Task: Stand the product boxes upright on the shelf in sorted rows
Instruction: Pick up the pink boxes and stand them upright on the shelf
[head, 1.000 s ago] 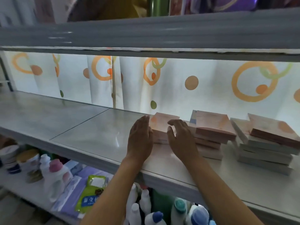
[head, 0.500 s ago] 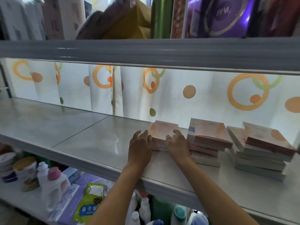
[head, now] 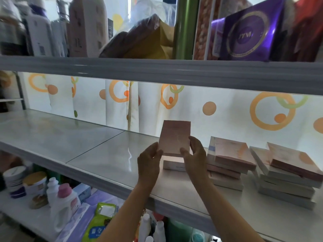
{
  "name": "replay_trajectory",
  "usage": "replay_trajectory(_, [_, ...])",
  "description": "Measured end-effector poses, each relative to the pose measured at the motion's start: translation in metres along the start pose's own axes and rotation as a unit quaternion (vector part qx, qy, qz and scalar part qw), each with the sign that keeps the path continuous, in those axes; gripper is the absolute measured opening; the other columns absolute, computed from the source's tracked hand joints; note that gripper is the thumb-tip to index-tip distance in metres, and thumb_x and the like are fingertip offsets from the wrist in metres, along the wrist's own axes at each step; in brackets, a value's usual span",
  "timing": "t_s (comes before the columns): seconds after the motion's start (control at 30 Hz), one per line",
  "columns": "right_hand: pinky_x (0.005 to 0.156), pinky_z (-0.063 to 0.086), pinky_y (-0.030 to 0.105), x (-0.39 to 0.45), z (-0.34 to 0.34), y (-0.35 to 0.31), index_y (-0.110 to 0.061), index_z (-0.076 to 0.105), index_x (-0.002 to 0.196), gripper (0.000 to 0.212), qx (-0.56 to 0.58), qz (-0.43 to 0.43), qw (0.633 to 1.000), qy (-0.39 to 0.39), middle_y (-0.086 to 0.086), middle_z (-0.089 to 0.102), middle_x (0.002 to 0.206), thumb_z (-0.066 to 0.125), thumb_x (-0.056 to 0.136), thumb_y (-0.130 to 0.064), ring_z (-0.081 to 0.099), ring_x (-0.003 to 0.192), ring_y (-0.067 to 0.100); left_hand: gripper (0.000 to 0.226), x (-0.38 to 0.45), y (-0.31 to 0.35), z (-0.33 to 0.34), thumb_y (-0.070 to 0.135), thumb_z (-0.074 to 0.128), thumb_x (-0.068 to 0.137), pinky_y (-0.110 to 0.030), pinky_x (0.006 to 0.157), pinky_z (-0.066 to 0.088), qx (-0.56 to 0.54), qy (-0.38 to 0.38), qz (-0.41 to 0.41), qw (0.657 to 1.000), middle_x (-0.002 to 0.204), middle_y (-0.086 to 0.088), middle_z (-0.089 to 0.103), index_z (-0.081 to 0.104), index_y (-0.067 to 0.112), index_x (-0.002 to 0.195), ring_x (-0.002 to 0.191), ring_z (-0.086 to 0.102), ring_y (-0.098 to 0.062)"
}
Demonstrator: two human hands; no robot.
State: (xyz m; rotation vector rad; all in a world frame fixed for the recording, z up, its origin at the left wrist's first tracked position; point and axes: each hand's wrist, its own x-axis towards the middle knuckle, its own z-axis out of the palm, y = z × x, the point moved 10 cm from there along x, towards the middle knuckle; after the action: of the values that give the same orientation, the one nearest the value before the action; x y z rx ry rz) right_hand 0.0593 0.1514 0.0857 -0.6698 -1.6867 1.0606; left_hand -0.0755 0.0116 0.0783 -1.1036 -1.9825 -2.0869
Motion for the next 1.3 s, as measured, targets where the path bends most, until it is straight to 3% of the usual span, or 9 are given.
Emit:
replay_trajectory(0.1, [0.101, 0.04, 0.021, 0.005, 0.012, -0.01, -0.021, 0.041, 0.143, 0.066, 0.022, -0.011, 1.0, -0.014, -0.007, 0.05, 0.142, 0.071, 0.086, -0.005, 0.046, 0.133, 0.011, 0.035, 0.008, -0.007, -0.011, 0.012, 0.065, 0.091, -0.018, 0.082, 0.054, -0.032, 0.017, -0.035, 0.999, 0.092, 0.031, 0.067, 0.06, 0.043, 0.107, 0.087, 0.069, 0.0])
replay_trajectory(0.2, [0.095, 0.041, 0.018, 0.012, 0.029, 0.0, -0.018, 0.037, 0.146, 0.072, 0.025, 0.02, 0.998, -0.052, 0.001, 0.054, 0.14, 0.073, 0.085, -0.006, 0.05, 0.132, 0.019, 0.045, 0.018, -0.025, -0.019, 0.015, 0.072, 0.086, -0.032, 0.09, 0.055, -0.033, 0.032, -0.078, 0.996, 0.113, 0.006, 0.071, 0.058, 0.025, 0.127, 0.099, 0.069, -0.011])
replay_trajectory(0.37, [0.075, 0.057, 0.017, 0.024, 0.039, 0.015, -0.026, 0.06, 0.124, 0.052, 0.009, -0.009, 0.997, -0.081, -0.017, 0.067, 0.111, 0.066, 0.082, 0.005, 0.067, 0.103, 0.011, 0.052, 0.018, -0.035, -0.01, 0.013, 0.072, 0.085, -0.007, 0.072, 0.048, 0.012, 0.018, -0.06, 0.998, 0.114, 0.005, 0.063, 0.051, 0.023, 0.131, 0.099, 0.063, -0.01])
replay_trajectory(0.53, [0.08, 0.055, 0.017, 0.022, 0.035, 0.018, -0.039, 0.051, 0.123, 0.04, 0.029, -0.029, 0.997, -0.061, -0.03, 0.059, 0.112, 0.066, 0.092, -0.019, 0.062, 0.104, 0.004, 0.043, 0.022, -0.036, -0.002, 0.019, 0.069, 0.088, -0.011, 0.078, 0.05, 0.058, 0.019, -0.014, 0.998, 0.122, 0.004, 0.054, 0.057, 0.025, 0.129, 0.098, 0.06, -0.007])
replay_trajectory(0.63, [0.087, 0.056, 0.026, 0.021, 0.035, 0.019, -0.036, 0.051, 0.128, 0.038, 0.035, -0.028, 0.998, -0.052, -0.023, 0.061, 0.119, 0.065, 0.094, -0.03, 0.063, 0.107, 0.006, 0.039, 0.024, -0.038, 0.0, 0.018, 0.067, 0.089, 0.0, 0.07, 0.045, 0.072, 0.011, -0.004, 0.997, 0.121, 0.004, 0.054, 0.061, 0.024, 0.127, 0.096, 0.059, -0.003])
replay_trajectory(0.77, [0.066, 0.05, 0.007, 0.022, 0.035, 0.014, -0.032, 0.054, 0.129, 0.036, 0.045, -0.026, 0.997, -0.059, -0.031, 0.059, 0.109, 0.064, 0.094, -0.029, 0.063, 0.097, -0.002, 0.039, 0.022, -0.034, -0.001, 0.015, 0.068, 0.088, 0.005, 0.069, 0.042, 0.071, 0.015, 0.009, 0.997, 0.118, 0.007, 0.053, 0.061, 0.025, 0.125, 0.097, 0.059, -0.007])
replay_trajectory(0.9, [0.067, 0.052, 0.011, 0.021, 0.032, 0.007, -0.029, 0.054, 0.124, 0.043, 0.056, -0.023, 0.997, -0.056, -0.018, 0.065, 0.108, 0.07, 0.087, -0.043, 0.066, 0.093, 0.003, 0.049, 0.021, -0.031, -0.005, 0.017, 0.067, 0.089, 0.005, 0.073, 0.041, 0.026, 0.01, 0.002, 1.0, 0.116, 0.016, 0.051, 0.053, 0.034, 0.132, 0.098, 0.056, 0.005])
replay_trajectory(1.03, [0.061, 0.053, 0.012, 0.015, 0.043, -0.003, -0.03, 0.049, 0.132, 0.053, 0.078, -0.008, 0.992, -0.096, -0.015, 0.065, 0.102, 0.07, 0.086, -0.045, 0.069, 0.08, 0.001, 0.046, 0.018, -0.025, -0.008, 0.019, 0.063, 0.093, -0.003, 0.079, 0.047, -0.066, -0.007, -0.026, 0.997, 0.116, 0.03, 0.059, 0.048, 0.053, 0.12, 0.103, 0.06, 0.008])
replay_trajectory(1.3, [0.08, 0.058, 0.027, 0.016, 0.042, -0.005, -0.027, 0.047, 0.138, 0.069, 0.152, 0.043, 0.977, -0.143, -0.006, 0.074, 0.102, 0.079, 0.078, -0.037, 0.072, 0.09, 0.01, 0.047, 0.031, -0.022, -0.059, 0.011, 0.077, 0.078, -0.042, 0.098, 0.05, -0.185, 0.011, -0.1, 0.978, 0.111, 0.0, 0.072, 0.063, 0.021, 0.122, 0.106, 0.067, -0.021])
